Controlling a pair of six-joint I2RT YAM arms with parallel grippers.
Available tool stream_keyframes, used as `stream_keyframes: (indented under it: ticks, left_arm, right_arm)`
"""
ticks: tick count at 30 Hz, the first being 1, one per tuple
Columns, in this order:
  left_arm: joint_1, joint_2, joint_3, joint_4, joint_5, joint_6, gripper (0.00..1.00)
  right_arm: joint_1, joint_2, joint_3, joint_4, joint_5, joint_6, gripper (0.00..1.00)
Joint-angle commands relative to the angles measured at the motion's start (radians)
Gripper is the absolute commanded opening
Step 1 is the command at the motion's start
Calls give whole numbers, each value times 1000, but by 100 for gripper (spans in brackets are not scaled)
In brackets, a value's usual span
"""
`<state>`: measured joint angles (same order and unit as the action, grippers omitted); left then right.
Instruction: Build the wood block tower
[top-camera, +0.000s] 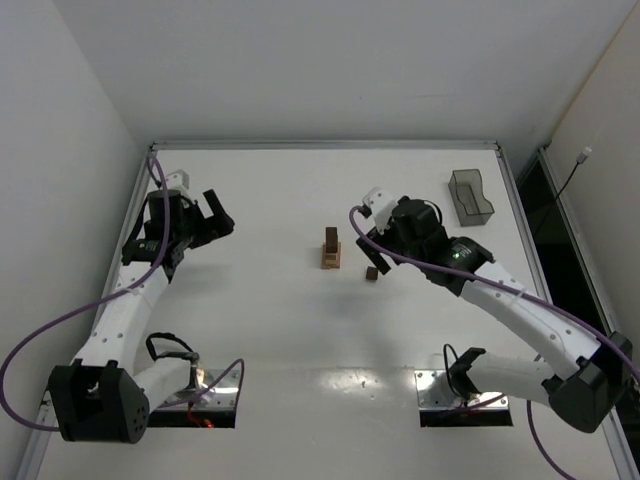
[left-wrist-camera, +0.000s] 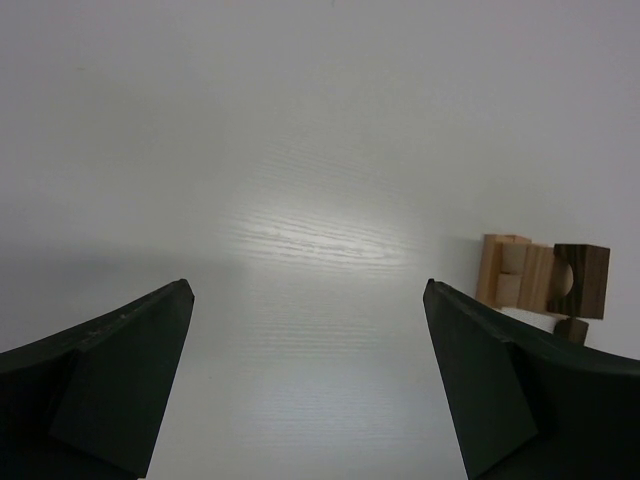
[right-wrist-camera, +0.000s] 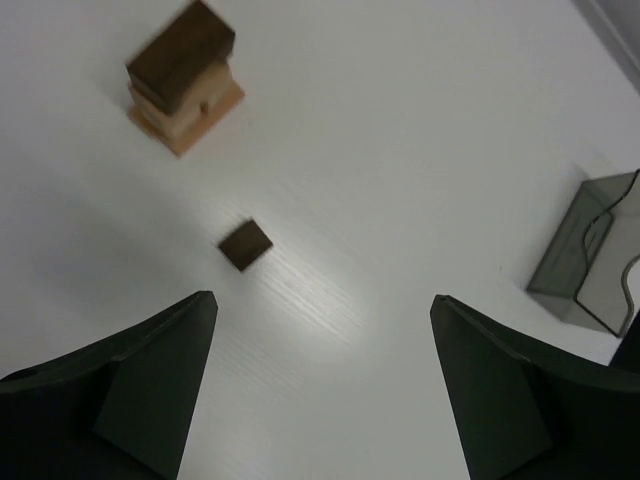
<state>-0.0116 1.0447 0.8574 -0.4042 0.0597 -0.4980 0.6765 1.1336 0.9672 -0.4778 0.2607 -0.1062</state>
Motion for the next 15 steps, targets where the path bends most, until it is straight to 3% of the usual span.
stream_keyframes:
  ticks: [1,7,10,13,15]
  left_arm:
    - [12,67,74,11,150,52,100]
    - [-59,247,138,11,192,52,100]
    - [-154,381,219,-2,177,75,100]
    - [-238,519,330,-25,141,101,82]
    - [-284,583,397,-35,109,101,61]
  right_arm:
    - [-49,6,-36,-160,-97,-121,85]
    - [-152,6,-67,-122,-57,-34,85]
    - [-208,29,-29,-131,-103,6,84]
    - [-241,55,1,-145,-132,40,82]
    - [-261,55,24,-154,-146,52,82]
